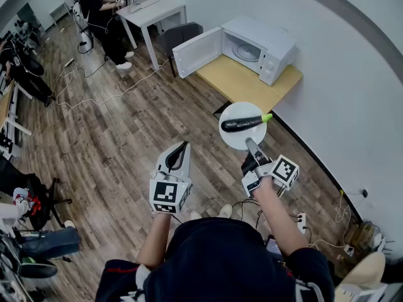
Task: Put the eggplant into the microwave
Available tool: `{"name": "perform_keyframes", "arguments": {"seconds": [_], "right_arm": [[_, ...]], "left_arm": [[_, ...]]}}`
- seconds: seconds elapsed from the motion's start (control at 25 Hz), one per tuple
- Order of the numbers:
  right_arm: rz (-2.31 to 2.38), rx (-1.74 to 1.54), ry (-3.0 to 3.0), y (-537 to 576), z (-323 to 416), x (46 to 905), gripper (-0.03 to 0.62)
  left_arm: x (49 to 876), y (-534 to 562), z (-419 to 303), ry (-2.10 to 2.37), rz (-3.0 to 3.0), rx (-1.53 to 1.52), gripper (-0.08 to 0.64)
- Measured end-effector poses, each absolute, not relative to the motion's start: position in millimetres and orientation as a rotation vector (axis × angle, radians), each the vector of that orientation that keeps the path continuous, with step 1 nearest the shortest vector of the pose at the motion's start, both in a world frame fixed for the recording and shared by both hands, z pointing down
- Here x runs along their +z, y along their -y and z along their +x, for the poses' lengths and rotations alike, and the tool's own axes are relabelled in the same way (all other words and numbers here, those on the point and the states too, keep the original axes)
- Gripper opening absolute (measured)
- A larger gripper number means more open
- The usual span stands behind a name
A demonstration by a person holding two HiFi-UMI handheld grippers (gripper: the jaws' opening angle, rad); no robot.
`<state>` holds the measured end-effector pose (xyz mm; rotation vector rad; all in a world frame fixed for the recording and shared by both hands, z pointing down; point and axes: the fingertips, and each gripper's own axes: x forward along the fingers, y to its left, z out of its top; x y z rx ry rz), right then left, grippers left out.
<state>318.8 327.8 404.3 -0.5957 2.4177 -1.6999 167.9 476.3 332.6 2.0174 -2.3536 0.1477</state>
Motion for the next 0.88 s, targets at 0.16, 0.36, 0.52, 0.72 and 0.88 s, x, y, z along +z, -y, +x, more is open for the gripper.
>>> {"name": "perform_keyframes", "arguments": {"seconds": [0.16, 0.36, 0.52, 0.72, 0.88], "right_arm": [[-0.578, -1.701, -2.409, -325, 319, 406, 0.025], [-0.549, -1.714, -2.411, -320, 322, 408, 0.025], [-0.520, -1.721, -2.424, -310, 327, 409, 0.025], [-0.470, -1.734, -2.440, -298, 332, 411, 0.025], [-0.458, -1.746, -2.443, -289, 338, 416, 0.025]], "left_arm": [[335, -475, 169, 2.352, 2.011, 0.152, 0.014], [338, -471, 175, 2.367, 1.988, 0.155, 0.014], [339, -463, 184, 2.383, 1.964, 0.156, 0.014], [342, -456, 198, 2.414, 1.931, 0.155, 0.014], [350, -452, 210, 2.415, 1.914, 0.173, 0.014]]}}
